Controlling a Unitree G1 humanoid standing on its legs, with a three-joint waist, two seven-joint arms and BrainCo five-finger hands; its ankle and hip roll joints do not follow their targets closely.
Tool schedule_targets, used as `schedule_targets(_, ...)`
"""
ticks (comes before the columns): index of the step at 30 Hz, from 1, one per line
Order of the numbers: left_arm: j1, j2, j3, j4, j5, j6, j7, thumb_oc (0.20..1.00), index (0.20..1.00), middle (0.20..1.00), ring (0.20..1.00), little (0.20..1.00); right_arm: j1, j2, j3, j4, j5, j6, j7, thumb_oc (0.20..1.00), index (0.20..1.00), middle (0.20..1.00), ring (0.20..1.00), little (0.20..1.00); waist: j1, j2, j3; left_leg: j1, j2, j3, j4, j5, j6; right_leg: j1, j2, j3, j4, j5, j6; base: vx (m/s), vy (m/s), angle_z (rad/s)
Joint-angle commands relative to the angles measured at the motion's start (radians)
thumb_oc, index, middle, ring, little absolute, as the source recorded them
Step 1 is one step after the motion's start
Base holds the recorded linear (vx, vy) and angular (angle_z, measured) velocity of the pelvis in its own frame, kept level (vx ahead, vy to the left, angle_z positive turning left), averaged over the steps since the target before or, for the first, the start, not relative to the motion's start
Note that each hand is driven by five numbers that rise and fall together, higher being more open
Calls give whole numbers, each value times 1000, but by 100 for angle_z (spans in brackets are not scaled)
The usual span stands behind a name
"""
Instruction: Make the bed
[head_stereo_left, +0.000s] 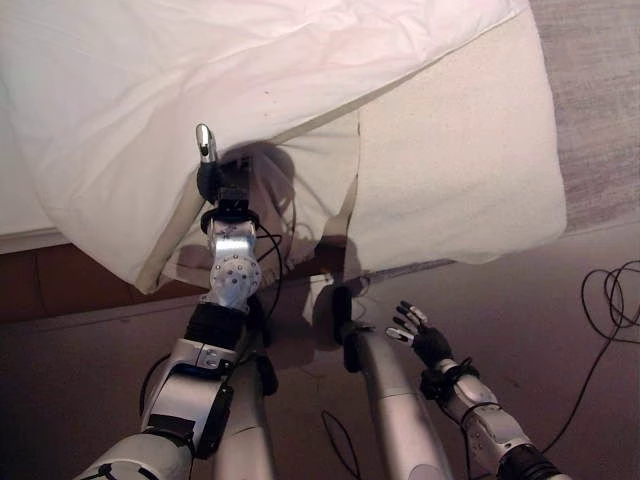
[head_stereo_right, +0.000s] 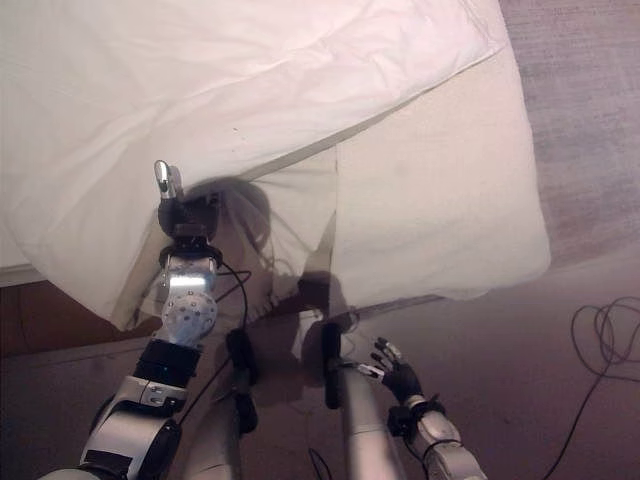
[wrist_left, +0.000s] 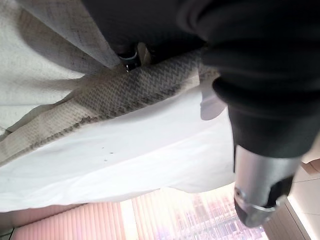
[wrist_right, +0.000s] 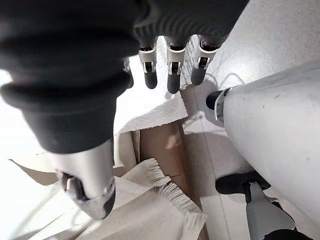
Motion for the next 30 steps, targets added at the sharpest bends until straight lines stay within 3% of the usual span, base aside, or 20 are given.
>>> schedule_targets(1, -104, 75, 91, 36, 82, -106, 10, 1000, 1000, 1000, 1000, 1000, 51, -19, 12, -52, 15, -37, 1, 1000, 1000, 1000, 1000, 1000, -5, 11, -28, -6, -27, -2, 122, -165, 34, 44, -2, 1, -160, 127, 116, -58, -9, 1)
schedule_targets(2, -122, 81, 95, 53, 84, -109, 21, 1000, 1000, 1000, 1000, 1000, 49, -22, 14, -52, 14, -37, 2, 1000, 1000, 1000, 1000, 1000, -9, 6, -26, -22, -28, 8, 126, -143, 43, 32, -6, -3, -164, 147, 108, 0, 0, 0)
schedule_targets(3, -131, 84, 94, 62, 86, -113, 31, 1000, 1000, 1000, 1000, 1000, 49, -24, 19, -52, 15, -34, 1, 1000, 1000, 1000, 1000, 1000, -8, 9, -31, -9, -28, -3, 123, -164, 34, 40, -1, 3, -159, 130, 117, 0, 0, 0)
schedule_targets(9, -231, 92, 87, 126, 135, -139, 153, 1000, 1000, 1000, 1000, 1000, 39, -35, 31, -47, 20, -20, -13, 1000, 1000, 1000, 1000, 1000, -12, 10, -28, -27, -27, 7, 128, -140, 44, 26, -9, -6, -157, 147, 109, -21, -2, 1)
schedule_targets(13, -225, 72, 94, 36, 182, -158, 165, 1000, 1000, 1000, 1000, 1000, 46, -36, 31, -52, 24, -23, -10, 1000, 1000, 1000, 1000, 1000, -9, 13, -31, -30, -29, 5, 127, -139, 45, 21, -8, -4, -154, 146, 108, 0, 0, 0)
schedule_targets(18, -131, 45, 103, -138, 177, -152, 49, 1000, 1000, 1000, 1000, 1000, 62, -27, 12, -56, 29, -23, 3, 1000, 1000, 1000, 1000, 1000, -4, 10, -28, -31, -34, 3, 125, -139, 44, 19, -6, -3, -154, 144, 104, 12, 1, 0)
schedule_targets(19, -119, 47, 101, -151, 168, -148, 31, 1000, 1000, 1000, 1000, 1000, 64, -26, 10, -54, 29, -22, 5, 1000, 1000, 1000, 1000, 1000, -1, 13, -30, -18, -33, -6, 125, -161, 35, 28, -2, 2, -149, 126, 112, 0, 0, 0)
schedule_targets(22, -101, 70, 91, -187, 120, -142, -44, 1000, 1000, 1000, 1000, 1000, 64, -19, 6, -48, 22, -25, 5, 1000, 1000, 1000, 1000, 1000, 0, 8, -29, -27, -34, 3, 123, -140, 43, 19, -4, -1, -154, 146, 104, 0, 1, 3)
schedule_targets(23, -94, 80, 91, -193, 104, -137, -69, 1000, 1000, 1000, 1000, 1000, 66, -18, 6, -48, 21, -26, 7, 1000, 1000, 1000, 1000, 1000, 1, 11, -33, -12, -35, -5, 118, -161, 35, 30, 0, 4, -152, 128, 113, 67, 4, 2)
schedule_targets(30, -48, 122, 76, -265, 47, -107, -202, 1000, 1000, 1000, 1000, 1000, 77, -5, 0, -36, 9, -29, 22, 1000, 1000, 1000, 1000, 1000, 3, 11, -33, -14, -32, -4, 127, -164, 34, 28, 1, 2, -147, 127, 113, 9, 0, 0)
